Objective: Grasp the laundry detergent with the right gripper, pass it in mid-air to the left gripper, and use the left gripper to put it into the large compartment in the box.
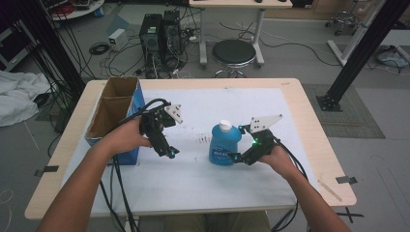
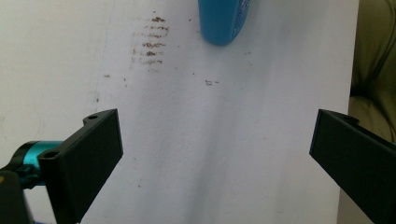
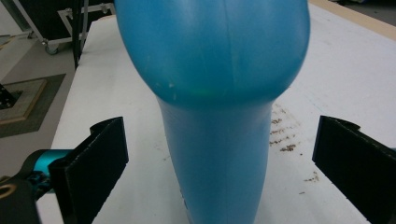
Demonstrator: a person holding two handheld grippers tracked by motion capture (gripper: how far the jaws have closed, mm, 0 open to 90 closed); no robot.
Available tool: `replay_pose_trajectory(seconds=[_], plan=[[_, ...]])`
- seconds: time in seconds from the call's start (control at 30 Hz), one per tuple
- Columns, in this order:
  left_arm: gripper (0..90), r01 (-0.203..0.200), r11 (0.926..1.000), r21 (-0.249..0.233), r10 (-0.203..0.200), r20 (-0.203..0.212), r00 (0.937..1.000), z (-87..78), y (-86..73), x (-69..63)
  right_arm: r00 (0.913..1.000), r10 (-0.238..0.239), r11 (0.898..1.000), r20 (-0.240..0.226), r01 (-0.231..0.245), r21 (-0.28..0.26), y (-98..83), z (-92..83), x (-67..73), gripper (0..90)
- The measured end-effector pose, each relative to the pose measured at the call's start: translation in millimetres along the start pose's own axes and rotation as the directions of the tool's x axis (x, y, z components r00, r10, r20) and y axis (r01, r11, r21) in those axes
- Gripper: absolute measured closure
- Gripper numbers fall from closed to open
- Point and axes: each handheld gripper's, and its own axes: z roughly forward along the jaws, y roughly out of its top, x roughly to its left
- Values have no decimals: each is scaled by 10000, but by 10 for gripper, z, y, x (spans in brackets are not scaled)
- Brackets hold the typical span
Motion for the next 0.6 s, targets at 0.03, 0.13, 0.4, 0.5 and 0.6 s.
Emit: replay_pose_trajectory(seconds=[0.03,0.13,0.4,0.5,0.6], plan=[[26,-2,10000,-2,2,3,10000,1,1,1,10000,21,10000,-20,-21,-24,-5,10,-2,24],[26,2,10000,-11,-2,4,10000,5,4,-1,10000,30,10000,-51,-31,-91,-15,44,1,24],[26,22,10000,6,-22,9,10000,10,3,4,9999,-123,9993,-44,122,-362,-11,99,12,42],[26,35,10000,-2,-35,12,10000,13,7,3,9999,-92,9990,-78,88,-434,-13,137,15,47],[25,18,10000,10,-18,13,10000,14,4,2,9997,-213,9983,-121,206,-546,-12,166,22,82]])
